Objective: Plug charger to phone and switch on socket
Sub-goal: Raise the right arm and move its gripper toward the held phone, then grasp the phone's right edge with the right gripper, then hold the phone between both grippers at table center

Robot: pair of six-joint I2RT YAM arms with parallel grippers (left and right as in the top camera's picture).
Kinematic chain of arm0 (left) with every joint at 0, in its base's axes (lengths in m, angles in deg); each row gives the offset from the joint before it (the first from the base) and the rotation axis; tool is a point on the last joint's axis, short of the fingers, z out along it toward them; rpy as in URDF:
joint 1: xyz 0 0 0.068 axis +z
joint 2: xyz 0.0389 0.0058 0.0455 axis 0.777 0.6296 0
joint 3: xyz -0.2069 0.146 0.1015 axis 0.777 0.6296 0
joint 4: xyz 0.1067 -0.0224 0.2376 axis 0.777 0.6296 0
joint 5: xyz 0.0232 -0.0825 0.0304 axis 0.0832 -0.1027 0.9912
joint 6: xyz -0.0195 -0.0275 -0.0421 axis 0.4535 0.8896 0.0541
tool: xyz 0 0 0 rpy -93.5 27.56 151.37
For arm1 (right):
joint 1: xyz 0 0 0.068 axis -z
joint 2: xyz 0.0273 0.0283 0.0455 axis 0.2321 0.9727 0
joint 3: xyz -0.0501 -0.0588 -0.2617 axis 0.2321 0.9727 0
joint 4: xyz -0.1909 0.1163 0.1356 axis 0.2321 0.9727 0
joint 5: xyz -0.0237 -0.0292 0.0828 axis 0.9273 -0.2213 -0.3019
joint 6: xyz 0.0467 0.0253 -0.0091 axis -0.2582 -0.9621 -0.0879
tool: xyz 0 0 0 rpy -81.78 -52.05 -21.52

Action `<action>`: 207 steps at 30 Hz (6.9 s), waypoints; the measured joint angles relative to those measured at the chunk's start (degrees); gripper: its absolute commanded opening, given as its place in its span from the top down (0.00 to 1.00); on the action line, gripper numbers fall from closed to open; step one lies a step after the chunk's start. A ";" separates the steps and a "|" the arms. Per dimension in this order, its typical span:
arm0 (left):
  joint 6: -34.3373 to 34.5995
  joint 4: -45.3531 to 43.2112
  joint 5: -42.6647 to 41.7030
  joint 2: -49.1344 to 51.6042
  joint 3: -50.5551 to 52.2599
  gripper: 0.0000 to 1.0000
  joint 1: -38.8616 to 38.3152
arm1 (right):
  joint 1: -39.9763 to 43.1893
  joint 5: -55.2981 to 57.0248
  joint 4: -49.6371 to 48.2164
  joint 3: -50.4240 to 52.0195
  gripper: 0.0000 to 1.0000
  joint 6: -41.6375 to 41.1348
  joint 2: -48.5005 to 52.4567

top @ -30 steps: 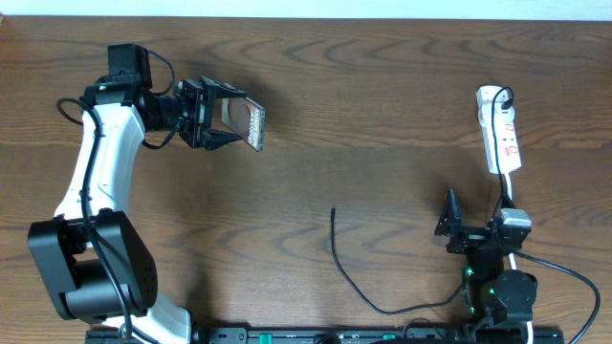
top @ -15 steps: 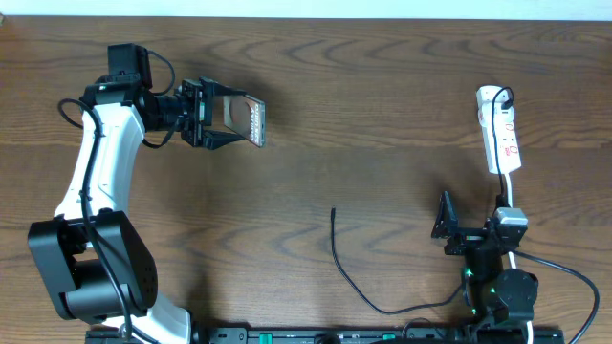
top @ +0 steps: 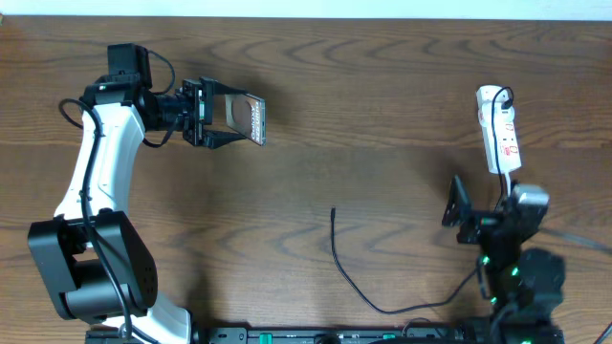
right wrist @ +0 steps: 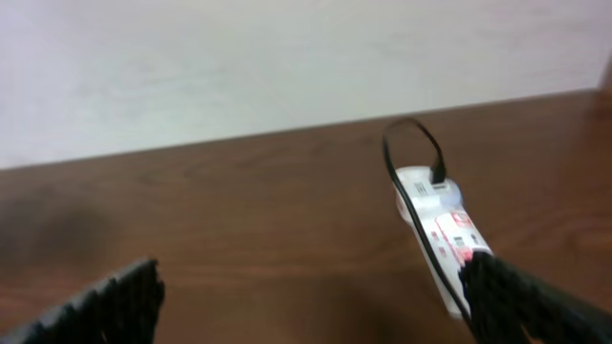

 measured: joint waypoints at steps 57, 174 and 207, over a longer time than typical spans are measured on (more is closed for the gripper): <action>18.38 -1.62 36.02 -0.33 0.00 0.93 -12.48 | -21.20 -55.56 -9.68 -50.18 0.56 -32.52 86.25; 26.93 -3.34 36.20 -0.33 0.00 0.93 -19.34 | -27.39 -39.39 -5.95 -50.18 0.87 -29.59 86.25; 26.93 -3.34 36.41 -0.33 0.00 0.38 -19.43 | -27.39 -39.54 -5.95 -50.18 0.99 -28.39 86.25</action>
